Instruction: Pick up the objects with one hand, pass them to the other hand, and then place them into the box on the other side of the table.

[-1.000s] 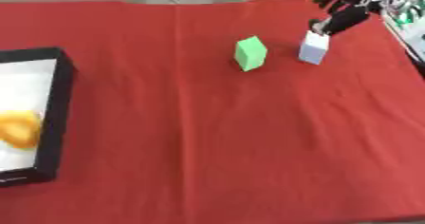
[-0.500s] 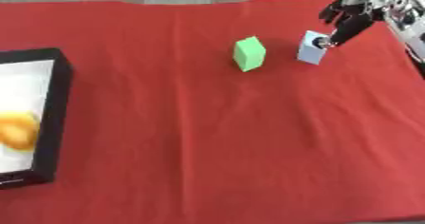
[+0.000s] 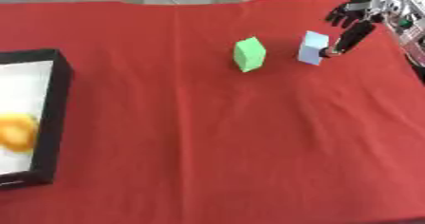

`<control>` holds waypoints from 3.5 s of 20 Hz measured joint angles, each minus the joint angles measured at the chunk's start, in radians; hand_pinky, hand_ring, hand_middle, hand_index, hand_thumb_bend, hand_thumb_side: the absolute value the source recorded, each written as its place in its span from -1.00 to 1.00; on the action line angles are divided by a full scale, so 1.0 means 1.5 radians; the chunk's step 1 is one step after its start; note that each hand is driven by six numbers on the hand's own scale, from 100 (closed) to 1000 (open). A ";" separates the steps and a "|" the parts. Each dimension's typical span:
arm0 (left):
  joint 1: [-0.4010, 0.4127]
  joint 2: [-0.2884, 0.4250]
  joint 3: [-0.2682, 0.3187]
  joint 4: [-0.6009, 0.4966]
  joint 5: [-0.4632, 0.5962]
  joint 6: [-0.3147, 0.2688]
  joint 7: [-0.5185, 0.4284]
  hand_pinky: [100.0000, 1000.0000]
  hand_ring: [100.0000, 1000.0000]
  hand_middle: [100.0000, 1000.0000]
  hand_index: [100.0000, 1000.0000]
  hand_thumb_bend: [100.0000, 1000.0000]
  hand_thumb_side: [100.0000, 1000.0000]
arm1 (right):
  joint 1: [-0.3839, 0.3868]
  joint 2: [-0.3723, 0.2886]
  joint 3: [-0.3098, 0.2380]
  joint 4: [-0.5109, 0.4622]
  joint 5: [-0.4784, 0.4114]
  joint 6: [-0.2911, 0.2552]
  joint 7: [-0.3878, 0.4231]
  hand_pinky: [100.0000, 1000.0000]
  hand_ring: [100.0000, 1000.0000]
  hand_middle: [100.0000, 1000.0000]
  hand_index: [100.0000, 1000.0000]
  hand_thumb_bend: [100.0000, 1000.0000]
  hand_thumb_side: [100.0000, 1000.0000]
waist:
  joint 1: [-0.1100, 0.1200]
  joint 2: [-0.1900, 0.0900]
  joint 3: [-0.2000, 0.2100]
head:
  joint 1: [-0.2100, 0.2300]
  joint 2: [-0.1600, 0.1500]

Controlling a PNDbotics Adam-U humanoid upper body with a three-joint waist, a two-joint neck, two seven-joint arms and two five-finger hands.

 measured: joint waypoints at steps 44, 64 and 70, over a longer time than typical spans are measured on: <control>0.000 -0.011 -0.004 0.000 -0.007 0.014 0.001 0.71 0.47 0.38 0.50 -1.00 0.66 | -0.023 0.033 -0.007 0.079 0.025 0.017 -0.101 0.82 0.76 0.55 0.61 -0.66 -1.00 | 0.002 0.025 0.014 | -0.006 -0.006; 0.001 -0.011 -0.004 0.000 -0.011 0.021 -0.002 0.72 0.47 0.38 0.49 -1.00 0.65 | -0.015 0.038 -0.001 0.050 -0.046 0.045 -0.204 0.71 0.54 0.10 0.15 -1.00 -1.00 | 0.004 0.024 0.010 | -0.005 -0.006; 0.001 -0.010 -0.004 0.000 -0.011 0.018 0.000 0.72 0.46 0.38 0.49 -1.00 0.62 | 0.023 0.028 -0.017 -0.030 -0.122 0.074 -0.266 0.62 0.43 0.05 0.16 -1.00 -1.00 | 0.009 0.018 0.004 | -0.003 -0.006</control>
